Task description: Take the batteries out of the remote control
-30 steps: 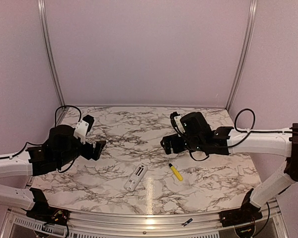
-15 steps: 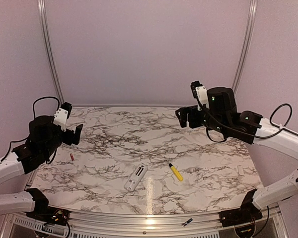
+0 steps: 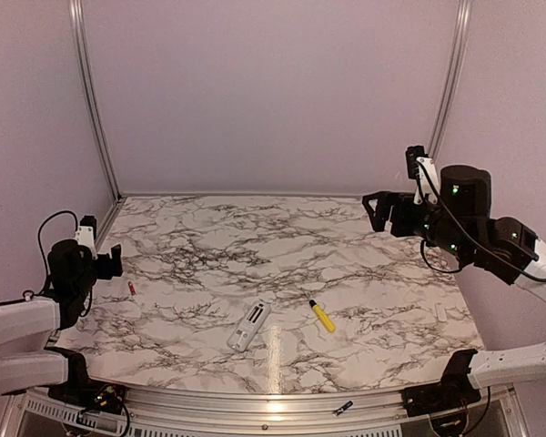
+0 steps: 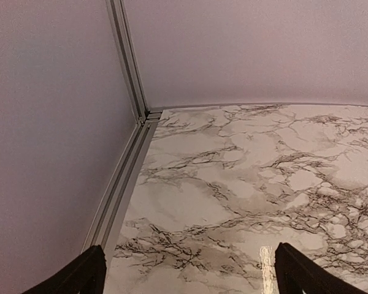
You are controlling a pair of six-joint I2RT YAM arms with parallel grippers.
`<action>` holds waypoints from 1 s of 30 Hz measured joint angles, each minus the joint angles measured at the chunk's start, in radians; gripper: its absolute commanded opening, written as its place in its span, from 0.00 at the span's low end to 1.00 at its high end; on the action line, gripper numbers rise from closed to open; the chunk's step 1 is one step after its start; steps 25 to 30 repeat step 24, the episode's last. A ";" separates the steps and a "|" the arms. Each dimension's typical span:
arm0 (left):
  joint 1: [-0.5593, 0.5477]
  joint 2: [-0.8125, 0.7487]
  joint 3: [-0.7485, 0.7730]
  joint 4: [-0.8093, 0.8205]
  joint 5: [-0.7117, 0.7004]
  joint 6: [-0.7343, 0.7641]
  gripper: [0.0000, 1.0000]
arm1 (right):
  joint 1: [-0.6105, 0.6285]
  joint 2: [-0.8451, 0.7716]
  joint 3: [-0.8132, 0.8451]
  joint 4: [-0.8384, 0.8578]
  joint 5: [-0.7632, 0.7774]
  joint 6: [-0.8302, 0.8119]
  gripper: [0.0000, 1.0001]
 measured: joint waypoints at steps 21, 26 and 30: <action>0.117 0.552 -0.001 0.680 0.172 -0.127 0.99 | 0.000 -0.032 0.000 -0.078 0.052 0.069 0.99; 0.117 0.553 0.003 0.700 0.174 -0.134 0.99 | 0.000 -0.027 0.000 -0.081 0.052 0.077 0.99; 0.117 0.553 0.003 0.700 0.174 -0.134 0.99 | 0.000 -0.027 0.000 -0.081 0.052 0.077 0.99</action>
